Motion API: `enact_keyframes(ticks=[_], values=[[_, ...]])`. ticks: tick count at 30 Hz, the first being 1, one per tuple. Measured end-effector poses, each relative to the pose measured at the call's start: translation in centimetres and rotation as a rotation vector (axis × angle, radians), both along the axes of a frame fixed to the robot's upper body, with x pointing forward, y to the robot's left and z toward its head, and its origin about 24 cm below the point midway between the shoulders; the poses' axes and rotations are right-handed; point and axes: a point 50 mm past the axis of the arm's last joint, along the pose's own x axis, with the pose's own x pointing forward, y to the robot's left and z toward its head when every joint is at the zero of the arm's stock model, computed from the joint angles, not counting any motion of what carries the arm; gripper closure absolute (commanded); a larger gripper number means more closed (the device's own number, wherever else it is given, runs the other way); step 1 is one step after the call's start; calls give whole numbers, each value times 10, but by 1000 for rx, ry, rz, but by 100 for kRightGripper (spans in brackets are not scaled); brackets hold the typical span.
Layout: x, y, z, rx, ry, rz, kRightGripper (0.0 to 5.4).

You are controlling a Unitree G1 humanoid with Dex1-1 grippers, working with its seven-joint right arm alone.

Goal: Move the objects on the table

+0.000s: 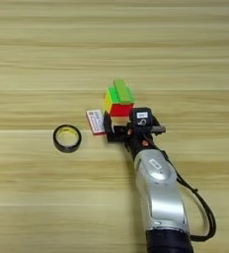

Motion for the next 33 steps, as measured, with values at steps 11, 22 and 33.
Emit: enact_keyframes(ticks=[11,22,33], values=[[15,-2,-1,-18,-8,19,3],[28,0,-1,-7,-4,41,3],[31,1,-2,17,-6,57,59]])
